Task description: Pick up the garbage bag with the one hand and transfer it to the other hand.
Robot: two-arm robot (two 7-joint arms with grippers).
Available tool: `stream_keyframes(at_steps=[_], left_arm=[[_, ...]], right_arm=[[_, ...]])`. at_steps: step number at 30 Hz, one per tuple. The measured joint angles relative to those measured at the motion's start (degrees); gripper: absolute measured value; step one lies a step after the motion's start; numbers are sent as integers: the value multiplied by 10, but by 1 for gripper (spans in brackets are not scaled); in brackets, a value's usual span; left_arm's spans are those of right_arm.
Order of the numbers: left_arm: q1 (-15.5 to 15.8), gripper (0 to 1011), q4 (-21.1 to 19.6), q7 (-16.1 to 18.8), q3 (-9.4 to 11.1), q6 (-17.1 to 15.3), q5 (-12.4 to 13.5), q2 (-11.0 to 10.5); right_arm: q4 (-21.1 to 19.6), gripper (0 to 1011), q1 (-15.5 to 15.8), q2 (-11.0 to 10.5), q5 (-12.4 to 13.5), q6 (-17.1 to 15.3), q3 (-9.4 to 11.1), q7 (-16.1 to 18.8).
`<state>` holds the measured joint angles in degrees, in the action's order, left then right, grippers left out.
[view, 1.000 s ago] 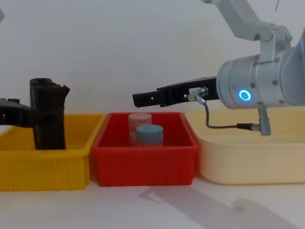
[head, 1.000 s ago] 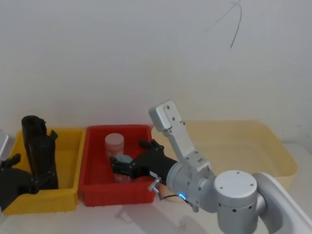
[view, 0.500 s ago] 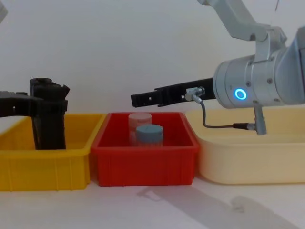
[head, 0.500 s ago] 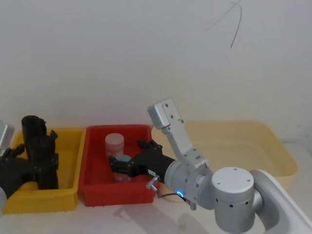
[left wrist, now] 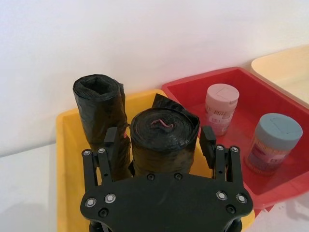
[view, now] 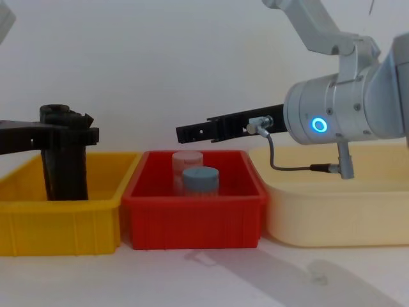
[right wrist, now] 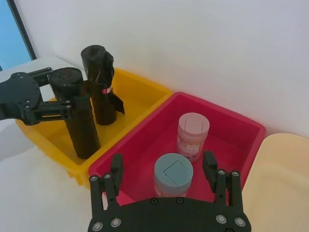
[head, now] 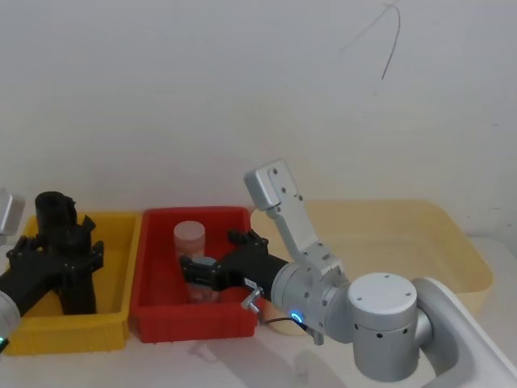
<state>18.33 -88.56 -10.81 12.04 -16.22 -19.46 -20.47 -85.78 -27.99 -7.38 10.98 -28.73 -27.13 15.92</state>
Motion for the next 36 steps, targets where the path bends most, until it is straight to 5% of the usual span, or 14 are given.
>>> stream_keyframes(at_steps=[17,36], left_arm=[[16,1001,28,-13,-2,13,-6,13],[21,1001,36,-16,-2,16,-7,16]], right_arm=[[27,1001,-12,20,-2,-14,6,1],[104,1001,-48,65,-7,-31,10,-13]])
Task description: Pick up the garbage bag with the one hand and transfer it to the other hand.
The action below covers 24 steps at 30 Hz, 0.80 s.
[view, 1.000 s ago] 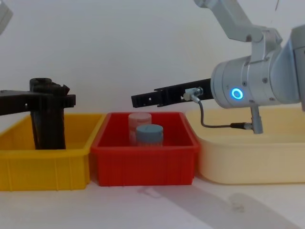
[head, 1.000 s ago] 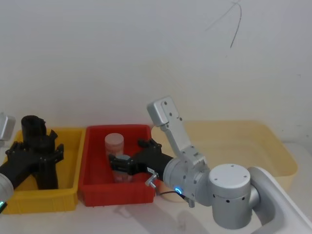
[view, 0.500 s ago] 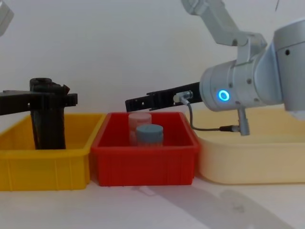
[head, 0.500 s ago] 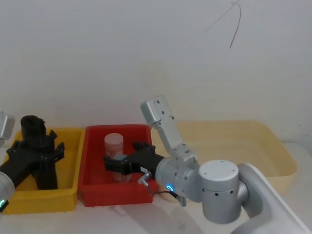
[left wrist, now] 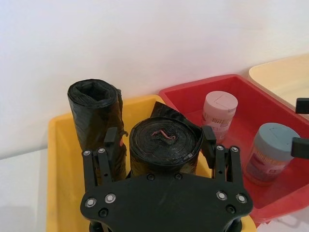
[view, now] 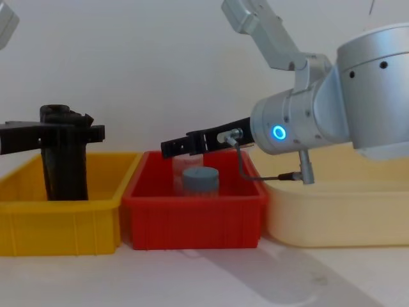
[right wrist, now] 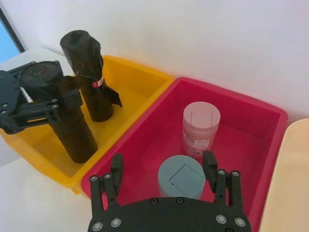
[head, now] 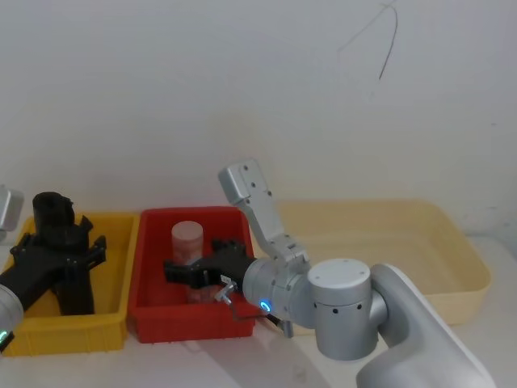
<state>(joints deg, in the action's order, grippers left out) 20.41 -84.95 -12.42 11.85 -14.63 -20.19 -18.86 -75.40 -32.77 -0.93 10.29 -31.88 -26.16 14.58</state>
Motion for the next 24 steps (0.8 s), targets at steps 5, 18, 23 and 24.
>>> stream_keyframes(at_steps=[5,18,23,24], left_arm=[[0,1001,1,0,0,0,0,0],[1,1001,2,-1,0,1,0,1],[1,1001,2,-1,0,1,0,1],[1,1001,2,-1,0,1,0,1]], right_arm=[[20,1001,-9,7,-5,1,1,-3],[60,1001,-27,12,-21,10,0,-6],[69,1001,-31,12,-26,10,-3,-3],[70,1001,-31,12,-26,9,-3,-3]])
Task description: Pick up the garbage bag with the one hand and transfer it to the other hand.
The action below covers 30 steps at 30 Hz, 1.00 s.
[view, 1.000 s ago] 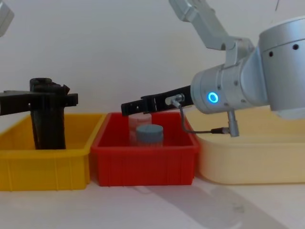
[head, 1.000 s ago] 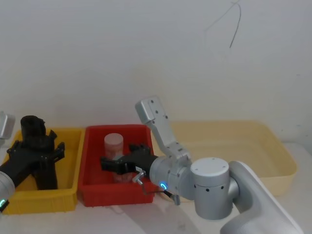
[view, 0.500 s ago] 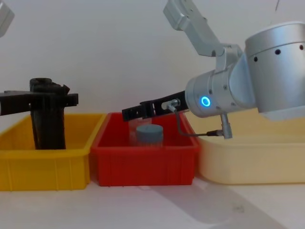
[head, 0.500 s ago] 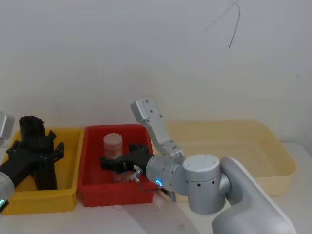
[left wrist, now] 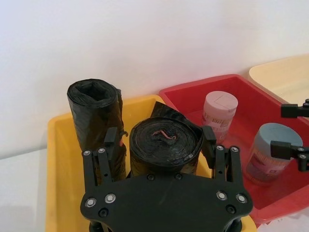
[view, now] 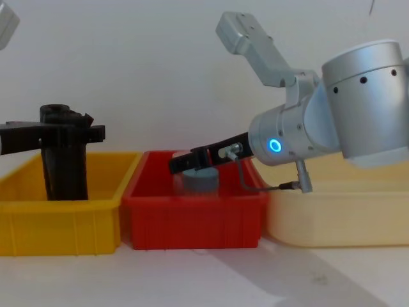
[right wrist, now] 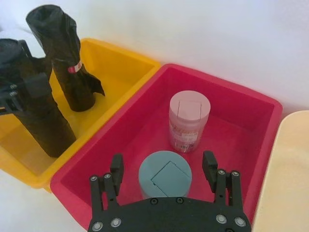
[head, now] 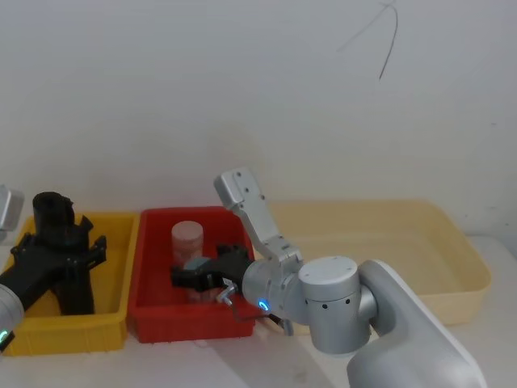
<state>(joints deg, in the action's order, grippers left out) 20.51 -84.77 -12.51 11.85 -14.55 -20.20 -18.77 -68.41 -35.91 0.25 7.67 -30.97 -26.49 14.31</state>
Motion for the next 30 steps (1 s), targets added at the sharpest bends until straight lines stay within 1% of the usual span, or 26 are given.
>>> stream_keyframes(at_steps=[11,22,27,28,29,30], left_arm=[[0,1001,0,0,0,0,0,0],[0,1001,0,0,0,0,0,0],[0,1001,0,0,0,0,0,0],[0,1001,0,0,0,0,0,0],[0,1001,0,0,0,0,0,0],[0,1001,0,0,0,0,0,0]], right_arm=[[12,1001,-5,-1,-10,-6,-4,7],[25,1001,-8,-1,-18,-4,-6,9],[29,928,-9,0,-20,-2,-6,9],[29,885,-9,0,-20,-2,-6,9],[30,885,-9,0,-21,-2,-6,9],[30,848,-9,0,-21,-2,-6,9]])
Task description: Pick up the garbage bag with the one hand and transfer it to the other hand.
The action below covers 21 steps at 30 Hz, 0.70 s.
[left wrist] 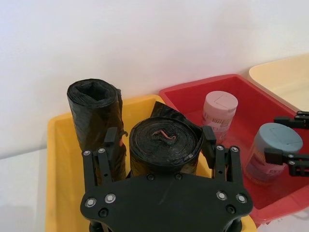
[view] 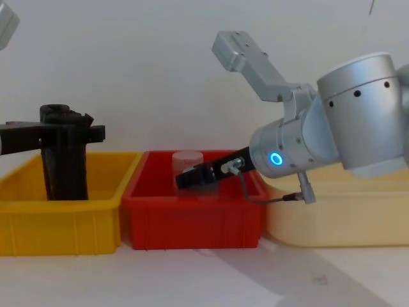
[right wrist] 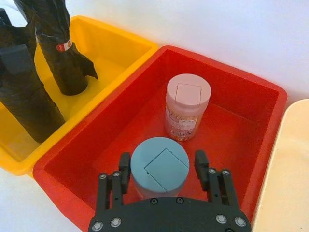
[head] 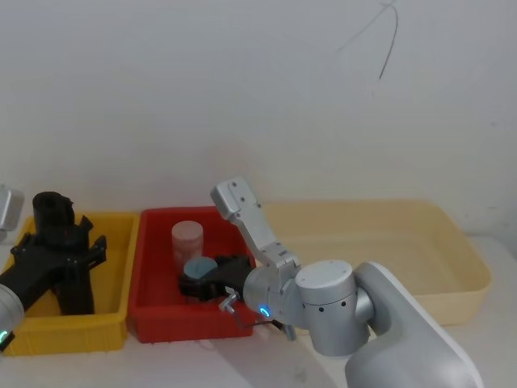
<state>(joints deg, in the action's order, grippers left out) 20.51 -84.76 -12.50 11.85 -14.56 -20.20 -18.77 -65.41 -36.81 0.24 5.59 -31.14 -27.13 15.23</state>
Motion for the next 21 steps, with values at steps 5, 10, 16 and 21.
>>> stream_keyframes(at_steps=[5,10,16,21], left_arm=[[0,1001,0,0,0,0,0,0],[0,1001,0,0,0,0,0,0],[0,1001,0,0,0,0,0,0],[0,1000,0,0,0,0,0,0]], right_arm=[[2,710,0,0,-1,1,0,0],[3,663,-1,0,-2,1,-1,0],[3,663,-1,0,-2,2,-1,0],[4,663,-1,0,-2,2,-1,0]])
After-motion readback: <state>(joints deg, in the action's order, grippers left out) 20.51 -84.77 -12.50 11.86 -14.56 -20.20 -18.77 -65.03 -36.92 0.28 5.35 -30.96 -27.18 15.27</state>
